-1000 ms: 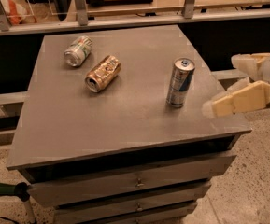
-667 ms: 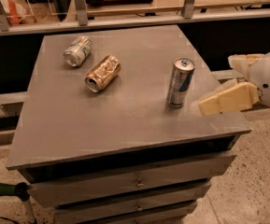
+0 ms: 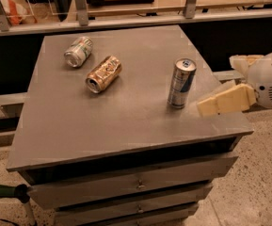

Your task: Move redbull can near orange can

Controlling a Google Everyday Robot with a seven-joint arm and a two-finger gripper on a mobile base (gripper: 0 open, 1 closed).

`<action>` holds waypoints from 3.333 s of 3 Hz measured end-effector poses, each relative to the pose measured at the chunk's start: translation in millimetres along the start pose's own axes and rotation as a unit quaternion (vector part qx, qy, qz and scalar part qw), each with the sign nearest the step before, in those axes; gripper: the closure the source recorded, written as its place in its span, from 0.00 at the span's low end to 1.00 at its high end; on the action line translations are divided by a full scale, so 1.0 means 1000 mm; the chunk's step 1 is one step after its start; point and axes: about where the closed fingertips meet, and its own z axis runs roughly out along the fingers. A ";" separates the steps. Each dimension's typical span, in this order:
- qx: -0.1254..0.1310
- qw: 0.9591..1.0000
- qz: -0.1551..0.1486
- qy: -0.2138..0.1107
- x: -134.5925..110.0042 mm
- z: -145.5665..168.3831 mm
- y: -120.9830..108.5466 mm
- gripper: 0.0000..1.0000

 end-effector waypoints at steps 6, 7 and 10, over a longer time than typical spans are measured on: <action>-0.072 0.995 -0.004 -0.075 -0.004 0.090 -0.029 0.41; -0.080 0.993 -0.012 -0.081 -0.012 0.092 -0.027 0.65; -0.049 0.993 -0.059 -0.089 -0.069 0.135 -0.058 1.00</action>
Offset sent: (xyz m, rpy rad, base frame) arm 0.0517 0.0119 -0.0177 0.0976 -0.0766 0.0715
